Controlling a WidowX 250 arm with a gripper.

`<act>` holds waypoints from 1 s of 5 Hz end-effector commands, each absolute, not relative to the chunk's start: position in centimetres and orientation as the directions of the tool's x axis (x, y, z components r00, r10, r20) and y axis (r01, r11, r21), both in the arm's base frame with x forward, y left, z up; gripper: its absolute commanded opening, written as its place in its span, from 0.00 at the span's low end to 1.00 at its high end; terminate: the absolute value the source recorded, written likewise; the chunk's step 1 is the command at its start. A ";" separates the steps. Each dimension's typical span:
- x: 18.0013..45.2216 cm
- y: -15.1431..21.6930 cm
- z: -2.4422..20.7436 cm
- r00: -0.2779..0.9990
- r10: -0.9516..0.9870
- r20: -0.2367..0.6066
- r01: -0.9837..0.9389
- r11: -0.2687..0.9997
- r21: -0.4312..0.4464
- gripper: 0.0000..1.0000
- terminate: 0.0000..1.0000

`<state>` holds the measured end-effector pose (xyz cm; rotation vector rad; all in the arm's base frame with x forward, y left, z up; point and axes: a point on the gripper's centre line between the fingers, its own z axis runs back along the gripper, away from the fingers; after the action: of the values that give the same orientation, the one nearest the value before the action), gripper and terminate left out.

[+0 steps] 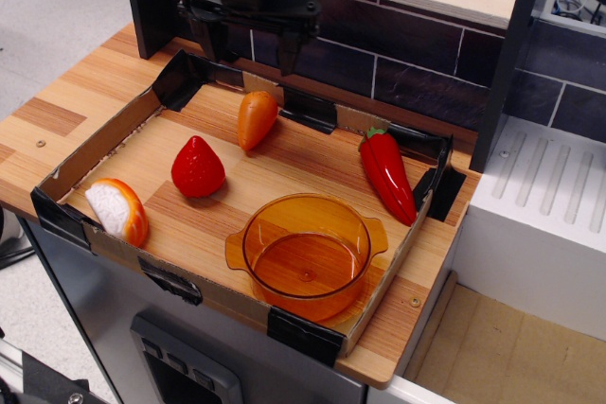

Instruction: Put carrot in pot

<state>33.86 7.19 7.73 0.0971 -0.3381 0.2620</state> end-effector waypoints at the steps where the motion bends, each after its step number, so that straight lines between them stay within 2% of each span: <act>1: 35.1 8.6 5.6 0.921 0.240 0.307 -0.260 0.965 0.026 1.00 0.00; 3: 35.4 8.3 3.3 0.946 0.228 0.230 -0.239 0.971 0.023 1.00 0.00; 5: 35.2 8.2 1.5 0.953 0.216 0.210 -0.235 0.970 0.067 1.00 0.00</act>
<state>34.67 8.18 0.37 0.0867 -0.1607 0.2309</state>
